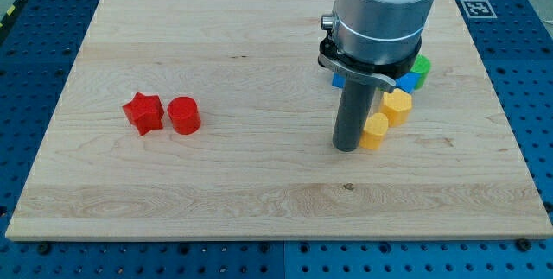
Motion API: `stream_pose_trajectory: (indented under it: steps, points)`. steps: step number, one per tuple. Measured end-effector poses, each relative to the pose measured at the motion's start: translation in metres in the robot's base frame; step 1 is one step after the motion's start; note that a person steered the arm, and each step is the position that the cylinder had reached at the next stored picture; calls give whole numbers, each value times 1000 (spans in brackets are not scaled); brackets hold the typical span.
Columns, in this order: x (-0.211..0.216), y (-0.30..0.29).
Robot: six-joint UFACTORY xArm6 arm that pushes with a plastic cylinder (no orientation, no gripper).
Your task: Place your arm parallel left to yellow heart
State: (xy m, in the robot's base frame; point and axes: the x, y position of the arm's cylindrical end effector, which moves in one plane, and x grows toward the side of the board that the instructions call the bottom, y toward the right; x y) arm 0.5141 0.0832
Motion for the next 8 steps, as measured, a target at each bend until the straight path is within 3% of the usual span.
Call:
stream_pose_trajectory:
  steps: [4,6,8]
  points:
    - [15,18]
    - [60,12]
    - [30,11]
